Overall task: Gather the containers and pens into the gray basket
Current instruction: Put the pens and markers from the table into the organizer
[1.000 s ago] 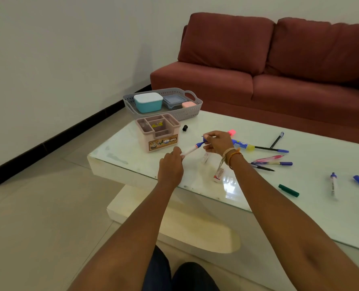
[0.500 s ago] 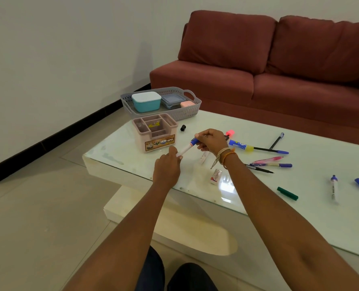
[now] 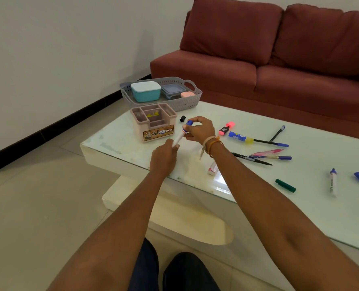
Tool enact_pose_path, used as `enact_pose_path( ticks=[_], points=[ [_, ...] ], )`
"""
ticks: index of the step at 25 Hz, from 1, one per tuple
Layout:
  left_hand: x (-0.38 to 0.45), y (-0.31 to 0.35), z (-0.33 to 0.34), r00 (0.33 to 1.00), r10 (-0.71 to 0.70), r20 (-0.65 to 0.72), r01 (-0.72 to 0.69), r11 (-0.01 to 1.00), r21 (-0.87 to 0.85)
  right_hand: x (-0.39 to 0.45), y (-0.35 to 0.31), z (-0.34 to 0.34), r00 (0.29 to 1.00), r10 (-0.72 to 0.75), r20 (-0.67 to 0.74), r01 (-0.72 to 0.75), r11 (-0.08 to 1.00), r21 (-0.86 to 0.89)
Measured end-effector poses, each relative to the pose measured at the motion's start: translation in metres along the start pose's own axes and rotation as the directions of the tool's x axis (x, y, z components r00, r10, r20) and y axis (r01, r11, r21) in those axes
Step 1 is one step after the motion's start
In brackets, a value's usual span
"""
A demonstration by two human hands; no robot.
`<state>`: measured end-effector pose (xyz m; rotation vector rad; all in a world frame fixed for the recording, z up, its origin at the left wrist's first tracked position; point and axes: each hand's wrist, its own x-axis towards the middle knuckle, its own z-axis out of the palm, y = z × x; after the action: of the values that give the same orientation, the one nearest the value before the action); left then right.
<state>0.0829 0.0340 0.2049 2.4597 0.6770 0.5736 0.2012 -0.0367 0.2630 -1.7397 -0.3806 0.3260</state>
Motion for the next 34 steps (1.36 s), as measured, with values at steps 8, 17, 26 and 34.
enact_pose_path(
  ticks=[8, 17, 26, 34],
  points=[
    [0.018, -0.050, -0.031, 0.877, -0.345, -0.335, 0.169, 0.874, -0.457, 0.020, -0.069, 0.006, 0.803, -0.556, -0.214, 0.522, 0.830, -0.198],
    [0.049, -0.057, -0.038, 0.873, -0.458, -0.165, 0.355, 0.831, -0.429, 0.068, -0.106, 0.043, 0.772, -0.635, -0.030, 0.567, 0.709, -0.420],
    [0.050, -0.053, -0.032, 0.894, -0.350, -0.278, 0.260, 0.913, -0.315, 0.090, -0.076, 0.063, 0.920, -0.353, 0.173, 0.392, 0.808, -0.440],
    [0.034, -0.043, -0.030, 0.857, -0.388, -0.340, 0.343, 0.921, -0.186, 0.089, -0.018, -0.034, 0.988, -0.038, -0.149, -0.029, 0.905, -0.424]
  ],
)
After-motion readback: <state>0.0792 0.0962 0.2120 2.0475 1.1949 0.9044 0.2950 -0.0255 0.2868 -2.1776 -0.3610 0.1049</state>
